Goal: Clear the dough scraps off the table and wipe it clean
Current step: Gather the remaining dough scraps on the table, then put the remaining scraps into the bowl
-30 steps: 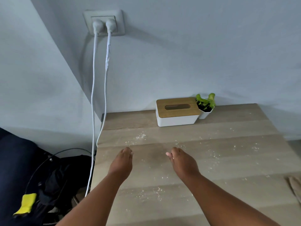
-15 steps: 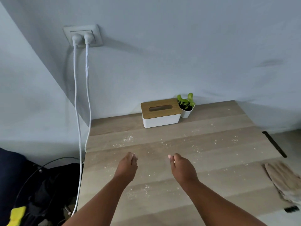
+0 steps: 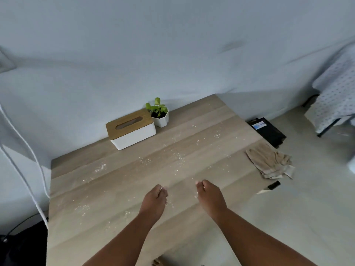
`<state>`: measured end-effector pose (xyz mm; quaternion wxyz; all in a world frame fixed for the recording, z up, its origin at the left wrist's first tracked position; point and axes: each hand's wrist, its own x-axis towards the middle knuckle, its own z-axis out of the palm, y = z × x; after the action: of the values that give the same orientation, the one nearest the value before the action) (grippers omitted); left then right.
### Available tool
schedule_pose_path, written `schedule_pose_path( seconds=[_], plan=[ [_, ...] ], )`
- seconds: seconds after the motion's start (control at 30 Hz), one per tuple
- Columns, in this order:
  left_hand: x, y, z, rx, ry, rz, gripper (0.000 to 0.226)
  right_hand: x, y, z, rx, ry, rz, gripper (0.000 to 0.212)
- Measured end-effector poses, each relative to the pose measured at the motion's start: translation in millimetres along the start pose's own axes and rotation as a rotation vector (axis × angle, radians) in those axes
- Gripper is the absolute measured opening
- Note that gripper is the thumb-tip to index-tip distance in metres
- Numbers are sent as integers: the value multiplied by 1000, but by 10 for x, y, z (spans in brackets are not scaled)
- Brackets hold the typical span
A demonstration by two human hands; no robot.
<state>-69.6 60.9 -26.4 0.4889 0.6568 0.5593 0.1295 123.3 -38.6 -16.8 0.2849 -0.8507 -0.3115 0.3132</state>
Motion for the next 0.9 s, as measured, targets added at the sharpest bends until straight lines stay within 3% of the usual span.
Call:
schedule_pose_path(
  seconds=[0.3,0.5,0.9],
  plan=[
    [-329,827,1378,-25,-180,56,33,-246,1082,-969,177,65,155,35],
    [-523,1317,2121,-14,-323,117,34,-389,1674,-1601,389,241,294,41],
    [-560,2116,3449,-125,-606,37,27,-312,2577,-2356,621,462,491,37]
  ],
)
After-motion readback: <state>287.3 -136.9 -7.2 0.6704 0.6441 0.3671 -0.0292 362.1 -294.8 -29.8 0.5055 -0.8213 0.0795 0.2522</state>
